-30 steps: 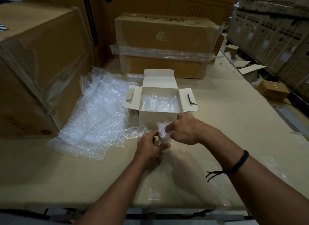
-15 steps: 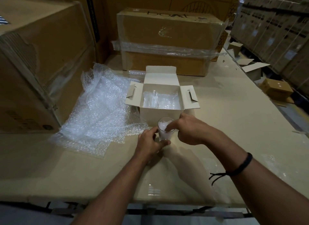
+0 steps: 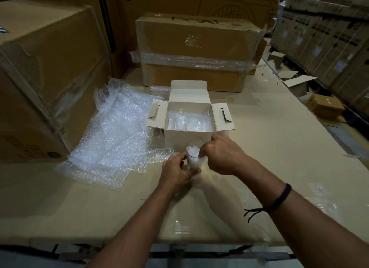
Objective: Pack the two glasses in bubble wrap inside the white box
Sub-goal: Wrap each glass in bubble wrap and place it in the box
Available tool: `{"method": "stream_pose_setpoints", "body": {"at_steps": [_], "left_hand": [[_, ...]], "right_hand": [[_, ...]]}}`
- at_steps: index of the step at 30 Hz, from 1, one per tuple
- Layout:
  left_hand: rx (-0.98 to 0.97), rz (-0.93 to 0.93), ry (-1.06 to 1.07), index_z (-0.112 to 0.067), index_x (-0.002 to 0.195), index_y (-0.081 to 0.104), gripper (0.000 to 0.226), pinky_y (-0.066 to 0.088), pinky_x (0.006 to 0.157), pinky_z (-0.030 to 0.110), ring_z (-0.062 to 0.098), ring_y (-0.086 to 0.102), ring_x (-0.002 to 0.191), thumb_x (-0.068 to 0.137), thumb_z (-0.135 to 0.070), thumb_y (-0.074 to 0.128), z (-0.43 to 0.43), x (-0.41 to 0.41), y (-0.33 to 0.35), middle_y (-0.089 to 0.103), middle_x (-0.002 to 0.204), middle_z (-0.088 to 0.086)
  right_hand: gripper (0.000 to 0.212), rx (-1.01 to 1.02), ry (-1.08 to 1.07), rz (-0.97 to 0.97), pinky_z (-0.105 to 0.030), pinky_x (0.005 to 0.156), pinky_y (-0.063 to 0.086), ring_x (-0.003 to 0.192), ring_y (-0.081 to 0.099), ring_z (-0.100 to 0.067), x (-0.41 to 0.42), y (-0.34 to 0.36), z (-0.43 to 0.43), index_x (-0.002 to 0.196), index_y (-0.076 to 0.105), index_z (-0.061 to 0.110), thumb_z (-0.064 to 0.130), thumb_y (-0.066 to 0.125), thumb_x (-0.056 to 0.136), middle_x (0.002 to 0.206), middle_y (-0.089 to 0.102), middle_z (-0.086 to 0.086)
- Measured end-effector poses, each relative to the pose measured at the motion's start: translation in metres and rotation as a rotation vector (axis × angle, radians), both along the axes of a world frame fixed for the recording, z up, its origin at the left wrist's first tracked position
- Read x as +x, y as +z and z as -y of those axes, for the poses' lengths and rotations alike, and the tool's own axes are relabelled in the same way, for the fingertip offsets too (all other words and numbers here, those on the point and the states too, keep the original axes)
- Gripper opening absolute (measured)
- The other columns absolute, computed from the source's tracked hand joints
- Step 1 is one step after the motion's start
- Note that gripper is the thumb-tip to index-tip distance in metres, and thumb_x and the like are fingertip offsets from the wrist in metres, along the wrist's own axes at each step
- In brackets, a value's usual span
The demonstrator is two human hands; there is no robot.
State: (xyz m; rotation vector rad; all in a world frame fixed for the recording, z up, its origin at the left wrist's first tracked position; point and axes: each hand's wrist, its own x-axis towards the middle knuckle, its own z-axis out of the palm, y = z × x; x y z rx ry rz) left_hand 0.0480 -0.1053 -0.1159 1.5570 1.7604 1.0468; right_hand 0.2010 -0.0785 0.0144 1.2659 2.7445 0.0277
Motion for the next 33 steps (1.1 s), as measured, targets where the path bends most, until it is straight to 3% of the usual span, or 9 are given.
{"method": "stream_pose_setpoints", "body": {"at_steps": [4, 8, 14, 17, 19, 22, 26, 30, 33], "left_hand": [[-0.018, 0.009, -0.007, -0.033, 0.113, 0.066, 0.071, 0.053, 0.079, 0.043, 0.017, 0.059, 0.086, 0.053, -0.072, 0.068, 0.000, -0.001, -0.001, 0.065, 0.097, -0.004], [-0.017, 0.004, -0.014, -0.029, 0.112, 0.067, 0.074, 0.052, 0.079, 0.042, 0.019, 0.059, 0.086, 0.053, -0.074, 0.064, 0.002, -0.002, 0.003, 0.064, 0.094, -0.001], [-0.005, 0.021, -0.027, -0.034, 0.104, 0.066, 0.059, 0.050, 0.077, 0.044, 0.025, 0.058, 0.083, 0.056, -0.068, 0.070, 0.003, -0.002, 0.005, 0.062, 0.086, -0.002], [0.017, 0.033, -0.038, -0.037, 0.103, 0.064, 0.053, 0.050, 0.078, 0.048, 0.023, 0.058, 0.085, 0.058, -0.064, 0.070, 0.004, -0.001, 0.003, 0.062, 0.086, -0.007], [0.013, 0.028, -0.031, -0.039, 0.106, 0.062, 0.055, 0.051, 0.080, 0.046, 0.022, 0.057, 0.089, 0.059, -0.066, 0.069, 0.003, -0.002, 0.003, 0.062, 0.091, -0.007], [-0.011, -0.020, -0.051, -0.038, 0.100, 0.061, 0.051, 0.049, 0.083, 0.045, 0.023, 0.057, 0.091, 0.058, -0.068, 0.065, 0.003, -0.003, 0.004, 0.062, 0.091, -0.005], [-0.026, 0.004, -0.113, -0.033, 0.103, 0.062, 0.055, 0.048, 0.088, 0.045, 0.020, 0.056, 0.100, 0.057, -0.064, 0.062, 0.005, -0.005, 0.005, 0.063, 0.102, -0.006], [0.070, 0.309, -0.041, -0.032, 0.114, 0.057, 0.053, 0.050, 0.091, 0.039, 0.017, 0.054, 0.112, 0.063, -0.024, 0.054, 0.009, -0.022, 0.005, 0.058, 0.118, -0.004], [0.174, 0.166, 0.128, -0.031, 0.120, 0.058, 0.056, 0.050, 0.091, 0.040, 0.016, 0.053, 0.111, 0.067, -0.015, 0.051, 0.006, -0.034, 0.015, 0.057, 0.117, -0.009]], "right_hand": [[0.054, -0.028, -0.015, -0.029, -0.035, 0.088, 0.043, 0.107, 0.049, -0.022, -0.004, 0.009, -0.002, 0.131, 0.060, 0.026, 0.005, 0.045, 0.084, 0.122, 0.068, 0.003], [0.054, -0.041, -0.013, -0.075, -0.031, 0.073, 0.038, 0.090, 0.039, -0.016, -0.017, 0.005, 0.002, 0.128, 0.060, 0.030, 0.005, 0.048, 0.082, 0.124, 0.067, 0.009], [0.057, -0.115, -0.036, 0.061, -0.027, 0.081, 0.034, 0.108, 0.045, -0.019, -0.021, 0.005, 0.000, 0.135, 0.056, 0.031, 0.007, 0.044, 0.085, 0.135, 0.060, 0.010], [0.045, -0.082, -0.193, -0.327, -0.033, 0.093, 0.045, 0.119, 0.052, -0.020, -0.014, 0.002, 0.005, 0.126, 0.064, 0.024, 0.013, 0.052, 0.084, 0.131, 0.062, 0.005], [0.047, -0.069, -0.381, -0.540, -0.035, 0.096, 0.047, 0.122, 0.053, -0.019, -0.011, -0.002, 0.009, 0.132, 0.058, 0.019, 0.037, 0.060, 0.088, 0.133, 0.059, 0.001], [0.077, -0.138, -0.506, -0.485, -0.036, 0.092, 0.049, 0.119, 0.056, -0.022, -0.016, -0.012, 0.017, 0.140, 0.049, 0.013, 0.059, 0.068, 0.080, 0.134, 0.058, -0.005], [0.074, -0.150, -0.536, -0.532, -0.030, 0.086, 0.050, 0.110, 0.061, -0.021, -0.021, -0.015, 0.018, 0.132, 0.057, 0.010, 0.055, 0.073, 0.076, 0.125, 0.065, -0.006], [0.064, -0.134, -0.505, -0.656, -0.039, 0.081, 0.056, 0.091, 0.066, -0.019, -0.007, -0.004, 0.013, 0.112, 0.068, 0.007, 0.052, 0.080, 0.068, 0.104, 0.072, -0.007], [0.080, -0.127, -0.450, -0.841, -0.033, 0.086, 0.057, 0.092, 0.067, -0.012, 0.008, 0.015, -0.008, 0.130, 0.060, 0.011, 0.050, 0.085, 0.065, 0.115, 0.069, 0.000]]}}
